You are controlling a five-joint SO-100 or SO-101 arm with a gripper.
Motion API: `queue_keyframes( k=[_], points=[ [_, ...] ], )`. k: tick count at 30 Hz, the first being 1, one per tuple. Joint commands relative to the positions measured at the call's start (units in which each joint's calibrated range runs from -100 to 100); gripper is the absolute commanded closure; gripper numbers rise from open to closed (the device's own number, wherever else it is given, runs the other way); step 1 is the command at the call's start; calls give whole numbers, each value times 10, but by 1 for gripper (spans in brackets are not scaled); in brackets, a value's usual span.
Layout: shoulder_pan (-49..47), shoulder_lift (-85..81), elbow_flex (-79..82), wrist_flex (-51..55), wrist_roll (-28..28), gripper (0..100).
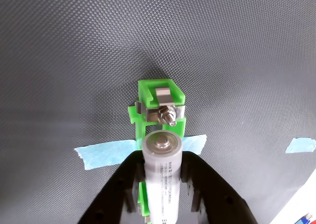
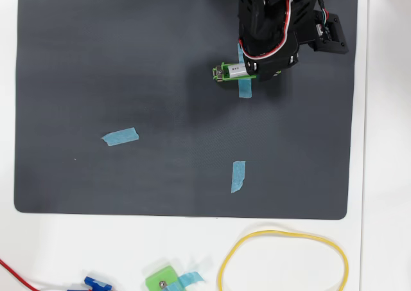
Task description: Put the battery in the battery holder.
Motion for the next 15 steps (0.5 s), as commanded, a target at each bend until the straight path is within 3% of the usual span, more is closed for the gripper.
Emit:
queue_keyframes(
  k=[1, 15],
  points=[
    [2, -18, -5, -5, -3, 100],
    [5, -18, -10, -6, -3, 100]
  ],
)
